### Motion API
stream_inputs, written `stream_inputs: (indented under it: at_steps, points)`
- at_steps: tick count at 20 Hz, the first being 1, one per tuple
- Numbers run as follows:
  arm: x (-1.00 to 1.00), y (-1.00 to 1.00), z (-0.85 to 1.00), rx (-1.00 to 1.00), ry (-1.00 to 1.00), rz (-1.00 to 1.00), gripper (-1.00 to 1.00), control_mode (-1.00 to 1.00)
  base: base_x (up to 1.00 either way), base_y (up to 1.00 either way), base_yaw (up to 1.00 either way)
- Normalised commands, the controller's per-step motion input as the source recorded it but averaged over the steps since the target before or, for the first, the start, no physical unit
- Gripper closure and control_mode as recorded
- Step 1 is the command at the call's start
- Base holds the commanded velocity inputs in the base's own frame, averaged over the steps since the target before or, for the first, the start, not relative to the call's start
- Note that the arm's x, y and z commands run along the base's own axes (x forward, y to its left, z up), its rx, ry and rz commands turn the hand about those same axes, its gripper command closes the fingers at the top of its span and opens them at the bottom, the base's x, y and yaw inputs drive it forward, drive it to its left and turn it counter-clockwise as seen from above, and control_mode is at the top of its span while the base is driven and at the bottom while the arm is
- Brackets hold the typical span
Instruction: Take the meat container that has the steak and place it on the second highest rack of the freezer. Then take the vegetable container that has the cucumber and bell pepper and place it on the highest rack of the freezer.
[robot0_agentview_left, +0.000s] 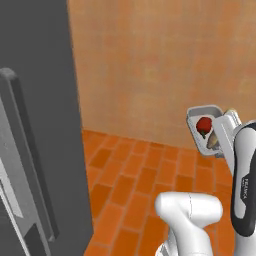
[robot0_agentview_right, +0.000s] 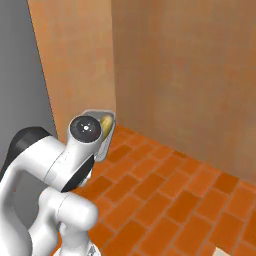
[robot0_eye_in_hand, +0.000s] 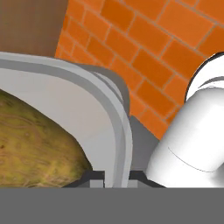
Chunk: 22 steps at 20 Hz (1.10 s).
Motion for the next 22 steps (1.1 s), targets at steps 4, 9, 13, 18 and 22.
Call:
stream_inputs:
  at_steps: [4, 9, 13, 18, 22]
  points:
    - [0.00, 0.00, 0.00, 0.00, 0.00, 0.00, 1.00, 1.00, 0.00, 0.00, 0.53]
    - [0.00, 0.00, 0.00, 0.00, 0.00, 0.00, 1.00, 1.00, 0.00, -0.01, 0.52]
    - [0.00, 0.00, 0.00, 0.00, 0.00, 0.00, 1.00, 1.00, 0.01, -0.14, 0.50]
    - [0.00, 0.00, 0.00, 0.00, 0.00, 0.00, 1.00, 1.00, 0.15, -0.42, 0.49]
    - [0.00, 0.00, 0.00, 0.00, 0.00, 0.00, 1.00, 1.00, 0.37, -0.60, 0.44]
